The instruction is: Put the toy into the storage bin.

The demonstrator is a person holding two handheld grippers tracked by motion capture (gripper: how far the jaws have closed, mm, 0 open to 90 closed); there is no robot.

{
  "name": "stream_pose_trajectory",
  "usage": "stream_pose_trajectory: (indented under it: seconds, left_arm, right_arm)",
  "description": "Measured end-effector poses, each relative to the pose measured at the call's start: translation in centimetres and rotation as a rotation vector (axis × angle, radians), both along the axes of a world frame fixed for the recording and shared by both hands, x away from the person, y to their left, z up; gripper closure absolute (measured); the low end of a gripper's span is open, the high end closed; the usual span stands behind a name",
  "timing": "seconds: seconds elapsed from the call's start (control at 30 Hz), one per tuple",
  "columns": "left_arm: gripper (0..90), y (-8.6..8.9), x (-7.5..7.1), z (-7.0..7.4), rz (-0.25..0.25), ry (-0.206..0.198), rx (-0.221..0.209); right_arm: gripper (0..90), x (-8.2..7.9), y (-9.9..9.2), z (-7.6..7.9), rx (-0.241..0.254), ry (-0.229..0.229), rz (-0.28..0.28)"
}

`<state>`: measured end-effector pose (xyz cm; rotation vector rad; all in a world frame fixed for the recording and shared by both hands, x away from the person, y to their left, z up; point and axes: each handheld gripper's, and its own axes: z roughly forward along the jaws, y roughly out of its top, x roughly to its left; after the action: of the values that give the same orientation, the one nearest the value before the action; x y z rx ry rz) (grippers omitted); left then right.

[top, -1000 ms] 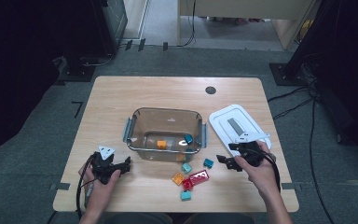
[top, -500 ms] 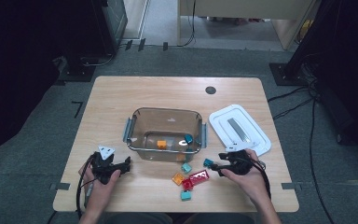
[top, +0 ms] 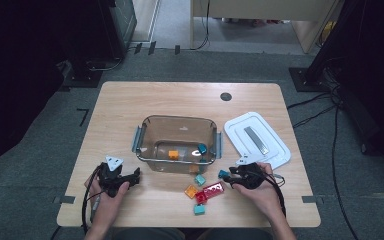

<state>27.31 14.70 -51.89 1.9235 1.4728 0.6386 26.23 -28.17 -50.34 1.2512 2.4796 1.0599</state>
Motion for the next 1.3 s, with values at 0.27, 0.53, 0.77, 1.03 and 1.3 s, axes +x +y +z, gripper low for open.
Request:
stream_pose_trajectory:
  seconds: [0.27, 0.53, 0.77, 1.03, 1.3]
  left_arm:
    - [10.6, 0.0, 0.0, 0.0, 0.001, -0.001, -0.001]
    - [10.6, 0.0, 0.0, 0.0, 0.0, 0.0, 0.0]
    - [10.6, 0.0, 0.0, 0.0, 0.0, 0.0, 0.0]
    - [10.6, 0.0, 0.0, 0.0, 0.001, -0.001, -0.001]
    - [10.6, 0.0, 0.0, 0.0, 0.0, -0.001, -0.001]
  right_arm:
    - [62.0, -0.1, 0.5, -0.2, -0.041, -0.011, 0.019]
    - [65.0, -0.2, 0.6, -0.2, -0.076, -0.025, 0.029]
    - [65.1, -0.2, 0.5, 0.0, -0.075, -0.011, 0.023]
    - [65.2, -0.2, 0.0, 0.4, -0.063, -0.01, 0.012]
    - [75.4, -0.2, -1.0, 1.2, -0.025, -0.001, -0.015]
